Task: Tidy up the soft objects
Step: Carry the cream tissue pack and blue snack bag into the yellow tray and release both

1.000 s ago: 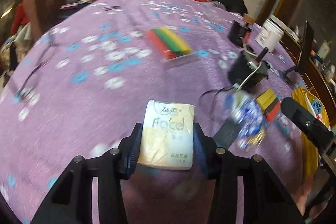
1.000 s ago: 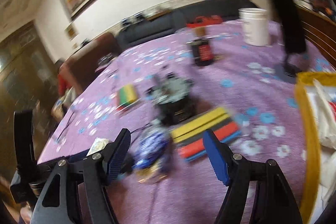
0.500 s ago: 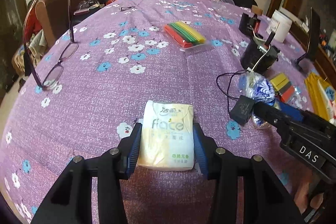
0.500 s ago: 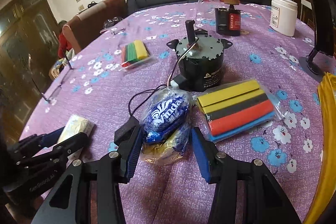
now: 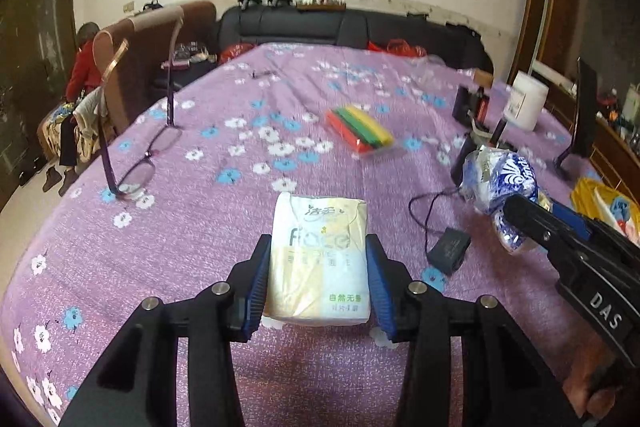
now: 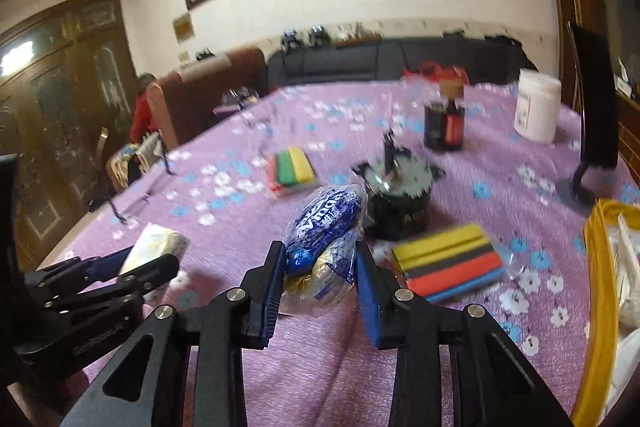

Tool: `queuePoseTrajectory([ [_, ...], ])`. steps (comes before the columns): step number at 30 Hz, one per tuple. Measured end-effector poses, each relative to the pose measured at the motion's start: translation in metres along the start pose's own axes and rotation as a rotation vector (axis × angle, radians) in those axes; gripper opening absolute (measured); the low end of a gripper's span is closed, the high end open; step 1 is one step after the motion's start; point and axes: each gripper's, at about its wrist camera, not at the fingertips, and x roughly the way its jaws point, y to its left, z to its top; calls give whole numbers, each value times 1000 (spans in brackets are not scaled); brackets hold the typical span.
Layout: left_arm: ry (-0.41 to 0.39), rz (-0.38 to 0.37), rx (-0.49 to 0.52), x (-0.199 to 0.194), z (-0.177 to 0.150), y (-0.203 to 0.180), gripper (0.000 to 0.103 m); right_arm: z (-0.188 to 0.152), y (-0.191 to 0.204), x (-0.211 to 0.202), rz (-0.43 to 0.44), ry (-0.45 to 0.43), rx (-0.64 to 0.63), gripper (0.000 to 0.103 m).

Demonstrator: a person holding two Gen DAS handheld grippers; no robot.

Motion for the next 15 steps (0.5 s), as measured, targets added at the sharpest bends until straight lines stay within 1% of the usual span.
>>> queuePoseTrajectory([
  [2, -24, 1, -21, -5, 0, 4, 44, -1, 2, -4, 12, -7, 4, 37],
  [7, -48, 2, -44, -9, 0, 8, 44, -7, 4, -19, 28, -7, 34, 38],
  [15, -71, 2, -50, -14, -1, 10, 44, -17, 9, -60, 5, -9, 43, 37],
])
